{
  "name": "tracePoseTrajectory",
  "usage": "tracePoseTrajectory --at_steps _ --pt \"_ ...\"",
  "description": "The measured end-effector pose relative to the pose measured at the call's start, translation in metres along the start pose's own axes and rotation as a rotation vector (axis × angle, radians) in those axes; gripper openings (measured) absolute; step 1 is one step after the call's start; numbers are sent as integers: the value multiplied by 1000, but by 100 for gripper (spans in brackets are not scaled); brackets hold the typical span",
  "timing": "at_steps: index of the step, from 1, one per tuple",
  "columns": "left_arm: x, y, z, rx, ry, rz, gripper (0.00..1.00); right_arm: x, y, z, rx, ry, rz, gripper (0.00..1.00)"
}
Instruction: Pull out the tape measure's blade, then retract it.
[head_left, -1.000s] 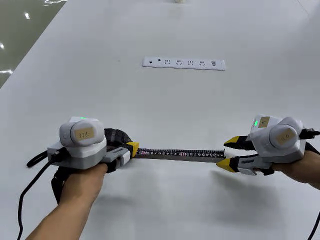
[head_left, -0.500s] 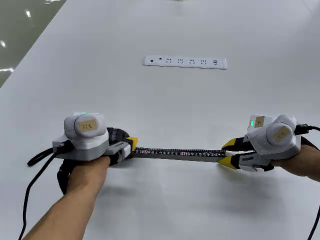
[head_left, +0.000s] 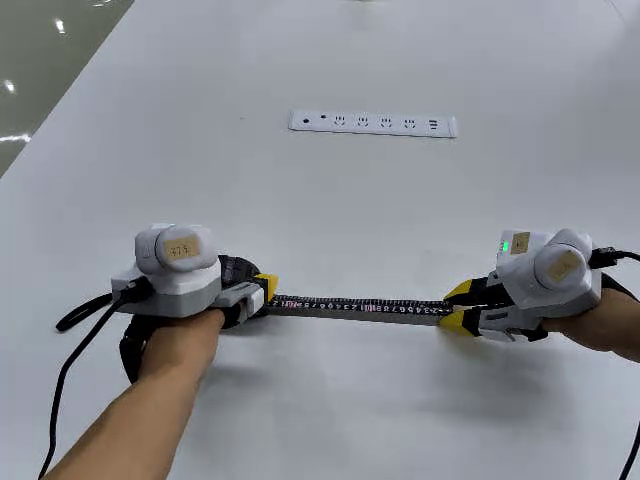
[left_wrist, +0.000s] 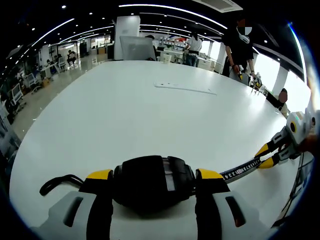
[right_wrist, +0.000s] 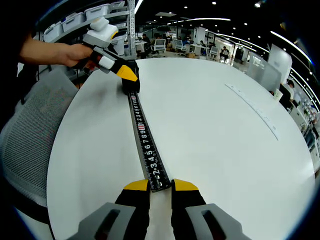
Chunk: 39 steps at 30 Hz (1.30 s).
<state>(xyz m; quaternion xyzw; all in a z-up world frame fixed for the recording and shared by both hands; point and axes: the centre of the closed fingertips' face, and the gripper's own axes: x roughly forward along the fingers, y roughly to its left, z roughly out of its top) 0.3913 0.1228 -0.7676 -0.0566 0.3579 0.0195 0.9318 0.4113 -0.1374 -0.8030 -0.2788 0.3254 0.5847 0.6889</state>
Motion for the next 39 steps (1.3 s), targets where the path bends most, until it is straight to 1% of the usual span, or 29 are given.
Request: tracePoseTrajectory --at_steps 4,9,18,23,26,32,39 --pt "0 0 -1 3 4 -1 62 0 1 0 11 -8 -4 12" --pt "1 -1 -1 7 3 1 62 0 1 0 13 -5 -4 11" --pt "1 0 -2 11 5 3 62 0 1 -1 -15 1 -3 10" --pt "1 0 -3 14 17 3 61 0 2 -1 -10 0 1 9" --pt "1 0 -4 17 33 4 61 0 4 0 -8 -2 1 9" --pt "0 1 -4 28 52 9 59 0 4 0 -9 -1 2 9" --pt "-2 2 -5 28 62 12 57 0 5 0 -6 1 3 9"
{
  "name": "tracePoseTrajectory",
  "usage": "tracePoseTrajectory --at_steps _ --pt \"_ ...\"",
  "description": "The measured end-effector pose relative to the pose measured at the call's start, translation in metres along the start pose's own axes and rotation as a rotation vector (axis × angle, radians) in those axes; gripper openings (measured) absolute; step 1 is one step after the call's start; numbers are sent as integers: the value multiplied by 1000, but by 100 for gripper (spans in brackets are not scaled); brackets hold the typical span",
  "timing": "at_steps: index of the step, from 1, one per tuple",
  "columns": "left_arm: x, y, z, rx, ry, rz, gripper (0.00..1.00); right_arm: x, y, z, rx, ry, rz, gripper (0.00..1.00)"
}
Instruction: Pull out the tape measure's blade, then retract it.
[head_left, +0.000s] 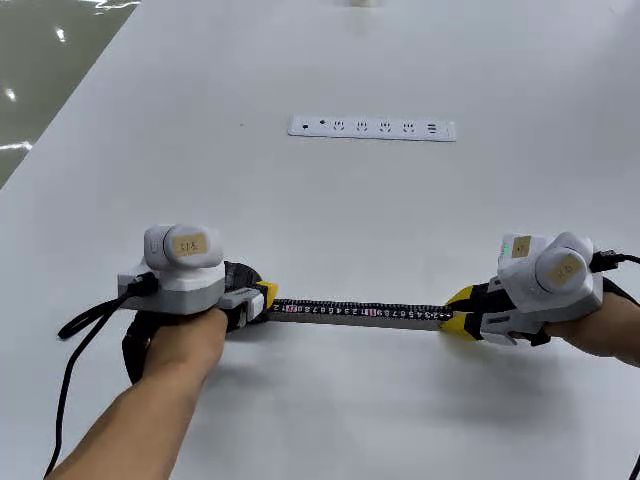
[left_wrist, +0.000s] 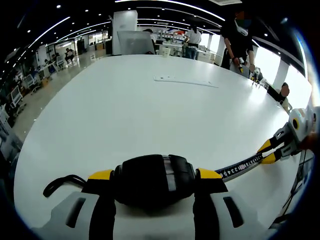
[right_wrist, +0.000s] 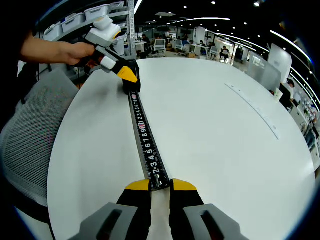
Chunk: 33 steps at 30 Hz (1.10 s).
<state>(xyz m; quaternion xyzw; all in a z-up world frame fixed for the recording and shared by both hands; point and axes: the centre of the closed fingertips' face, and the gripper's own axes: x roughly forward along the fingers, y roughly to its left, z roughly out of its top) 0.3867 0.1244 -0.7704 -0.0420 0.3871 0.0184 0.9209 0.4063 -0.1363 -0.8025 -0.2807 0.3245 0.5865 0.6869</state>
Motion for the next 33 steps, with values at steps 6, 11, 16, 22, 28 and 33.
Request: tracePoseTrajectory --at_steps 6,11,16,22,28,33 --pt "1 1 0 -4 4 -6 57 0 -1 0 1 2 0 9" --pt "1 1 1 -3 3 -7 57 0 -1 -1 2 6 0 9" --pt "3 1 3 -2 3 -13 57 0 -3 -1 2 10 -1 9" --pt "3 -1 3 -2 6 -20 57 0 -4 -2 0 15 0 9" --pt "3 -1 3 -4 9 -28 57 0 -5 -2 -6 21 2 9" --pt "2 -2 3 -7 12 -32 57 2 -3 1 -11 22 4 9"
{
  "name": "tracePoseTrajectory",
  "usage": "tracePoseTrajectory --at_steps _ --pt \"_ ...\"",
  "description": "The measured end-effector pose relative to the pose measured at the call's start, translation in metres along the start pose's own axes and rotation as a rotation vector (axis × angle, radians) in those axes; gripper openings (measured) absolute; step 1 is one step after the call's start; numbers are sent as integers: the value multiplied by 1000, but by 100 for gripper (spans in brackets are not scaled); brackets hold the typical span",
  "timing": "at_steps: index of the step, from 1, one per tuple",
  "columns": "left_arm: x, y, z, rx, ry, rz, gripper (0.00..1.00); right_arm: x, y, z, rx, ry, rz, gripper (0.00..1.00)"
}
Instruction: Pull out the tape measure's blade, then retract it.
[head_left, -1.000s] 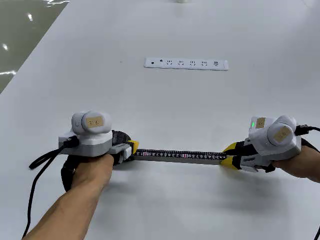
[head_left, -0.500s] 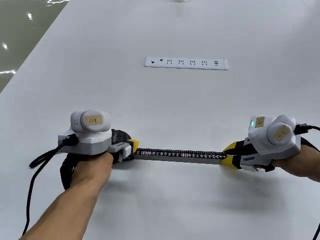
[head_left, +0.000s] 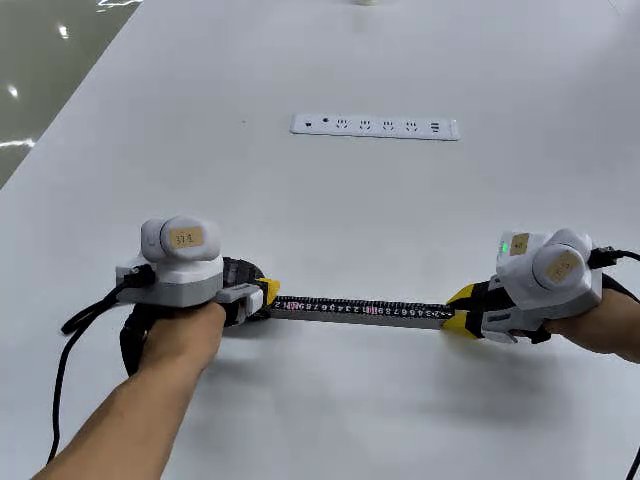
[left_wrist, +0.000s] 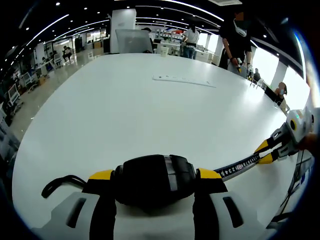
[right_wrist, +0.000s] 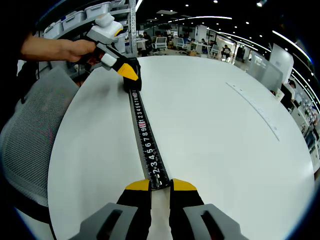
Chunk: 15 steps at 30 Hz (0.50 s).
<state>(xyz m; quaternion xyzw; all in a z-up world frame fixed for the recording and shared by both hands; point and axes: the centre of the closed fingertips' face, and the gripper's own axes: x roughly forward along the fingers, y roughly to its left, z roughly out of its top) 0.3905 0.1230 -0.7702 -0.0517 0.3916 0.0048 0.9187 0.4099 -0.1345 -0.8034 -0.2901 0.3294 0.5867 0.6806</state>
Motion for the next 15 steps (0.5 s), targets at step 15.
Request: tracePoseTrajectory --at_steps 15 --pt "-1 0 -2 -8 4 -12 57 9 7 12 -12 -7 15 9"
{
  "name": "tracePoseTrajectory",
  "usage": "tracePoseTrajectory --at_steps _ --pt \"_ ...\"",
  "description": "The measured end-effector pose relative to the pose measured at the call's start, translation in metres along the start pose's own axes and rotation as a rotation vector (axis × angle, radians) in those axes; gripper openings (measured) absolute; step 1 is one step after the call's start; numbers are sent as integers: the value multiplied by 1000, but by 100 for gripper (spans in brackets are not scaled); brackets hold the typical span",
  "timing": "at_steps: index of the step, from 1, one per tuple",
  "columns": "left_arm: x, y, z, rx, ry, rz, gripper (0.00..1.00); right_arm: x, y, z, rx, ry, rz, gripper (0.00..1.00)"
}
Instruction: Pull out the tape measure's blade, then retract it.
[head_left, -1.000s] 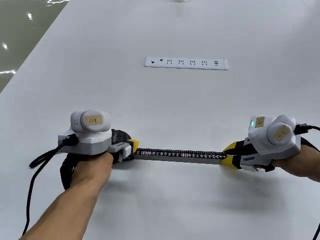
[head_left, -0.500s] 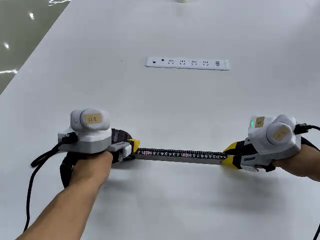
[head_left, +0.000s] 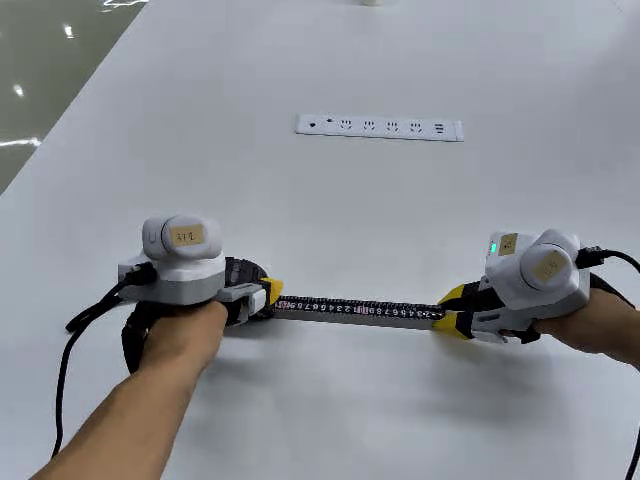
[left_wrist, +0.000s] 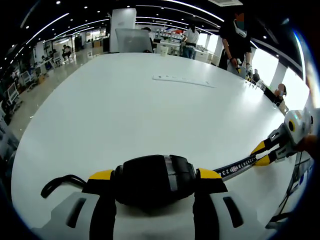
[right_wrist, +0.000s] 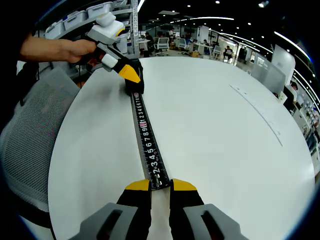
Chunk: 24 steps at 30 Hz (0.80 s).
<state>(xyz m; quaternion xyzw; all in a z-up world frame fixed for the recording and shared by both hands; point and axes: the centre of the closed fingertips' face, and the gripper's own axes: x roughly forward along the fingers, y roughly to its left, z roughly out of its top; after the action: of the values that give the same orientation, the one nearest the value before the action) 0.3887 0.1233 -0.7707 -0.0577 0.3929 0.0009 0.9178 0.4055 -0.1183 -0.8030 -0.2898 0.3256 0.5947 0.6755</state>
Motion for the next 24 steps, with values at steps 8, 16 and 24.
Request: tracePoseTrajectory --at_steps 8,16,24 --pt "-1 1 -1 -3 1 -4 57 6 2 7 3 -6 7 9" --pt "-1 1 -1 -2 2 -9 57 11 5 14 0 -13 15 9" --pt "-1 1 -1 -4 3 -13 57 16 9 21 -1 -17 23 9"
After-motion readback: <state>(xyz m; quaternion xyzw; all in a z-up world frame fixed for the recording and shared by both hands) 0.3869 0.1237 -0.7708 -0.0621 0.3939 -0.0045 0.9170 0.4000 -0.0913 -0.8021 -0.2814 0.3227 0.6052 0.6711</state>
